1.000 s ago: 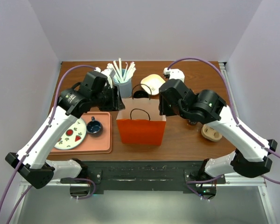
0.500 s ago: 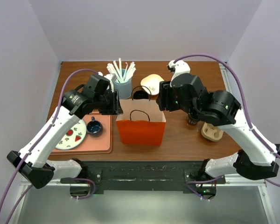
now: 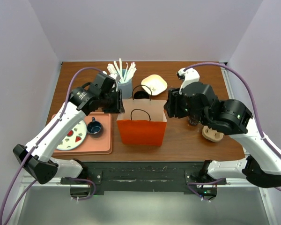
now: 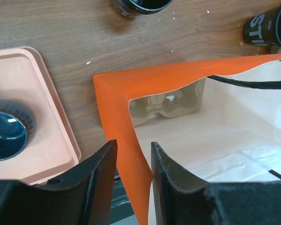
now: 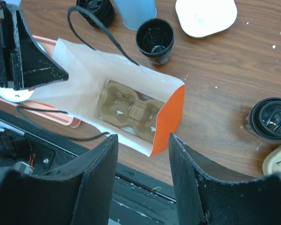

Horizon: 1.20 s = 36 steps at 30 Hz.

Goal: Pack the takeout coffee

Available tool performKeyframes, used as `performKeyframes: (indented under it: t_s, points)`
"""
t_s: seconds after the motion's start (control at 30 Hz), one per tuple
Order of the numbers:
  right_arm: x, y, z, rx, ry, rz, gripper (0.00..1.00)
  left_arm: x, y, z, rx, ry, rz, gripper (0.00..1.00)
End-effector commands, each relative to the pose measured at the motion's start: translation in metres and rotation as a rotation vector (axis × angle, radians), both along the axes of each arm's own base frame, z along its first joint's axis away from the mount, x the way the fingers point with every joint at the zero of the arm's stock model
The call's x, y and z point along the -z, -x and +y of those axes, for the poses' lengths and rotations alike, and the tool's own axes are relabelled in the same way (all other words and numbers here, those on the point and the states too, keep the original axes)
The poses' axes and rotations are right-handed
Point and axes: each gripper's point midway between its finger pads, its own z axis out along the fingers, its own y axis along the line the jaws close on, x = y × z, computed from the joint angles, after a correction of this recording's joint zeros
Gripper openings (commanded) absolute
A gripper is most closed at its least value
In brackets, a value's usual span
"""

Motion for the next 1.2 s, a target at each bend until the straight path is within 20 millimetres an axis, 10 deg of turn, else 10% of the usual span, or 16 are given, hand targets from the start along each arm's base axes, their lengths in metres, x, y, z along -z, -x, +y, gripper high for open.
performKeyframes:
  t_s: [0.0,0.4,0.6,0.77,1.17]
  points:
    - [-0.003,0.004,-0.002,-0.025,-0.023,-0.018,0.51,-0.025,-0.021,-0.003,-0.014,0.007,-0.108,0.40]
    - [0.004,0.010,-0.011,-0.040,0.009,-0.019,0.51,-0.026,-0.026,0.001,-0.027,-0.009,-0.148,0.38]
    - [0.013,0.009,-0.010,-0.031,0.023,0.000,0.50,-0.030,-0.033,0.001,-0.012,-0.027,-0.183,0.00]
    - [0.021,-0.001,-0.019,0.060,0.069,0.004,0.50,-0.037,-0.033,-0.001,0.021,-0.009,-0.232,0.00]
    - [0.082,-0.072,-0.116,0.390,0.201,0.194,0.58,-0.052,-0.011,-0.006,0.107,0.167,-0.444,0.00]
